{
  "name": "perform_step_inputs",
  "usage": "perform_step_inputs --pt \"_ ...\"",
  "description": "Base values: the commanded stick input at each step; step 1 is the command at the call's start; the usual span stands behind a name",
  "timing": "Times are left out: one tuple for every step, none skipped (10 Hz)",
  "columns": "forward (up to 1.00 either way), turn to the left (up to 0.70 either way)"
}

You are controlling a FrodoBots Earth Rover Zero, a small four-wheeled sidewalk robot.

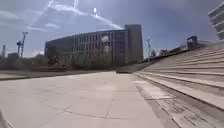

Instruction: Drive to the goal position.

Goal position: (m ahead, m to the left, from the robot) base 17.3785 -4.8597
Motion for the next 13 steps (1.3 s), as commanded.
perform_step_inputs --pt "0.7 -0.05" --pt "0.7 -0.05" --pt "0.7 -0.05" --pt "0.7 -0.05" --pt "0.7 -0.05" --pt "0.7 -0.05" --pt "0.7 -0.05" --pt "0.7 -0.05" --pt "0.7 -0.05" --pt "0.7 -0.05" --pt "0.7 -0.05" --pt "0.7 -0.05" --pt "0.7 -0.05"
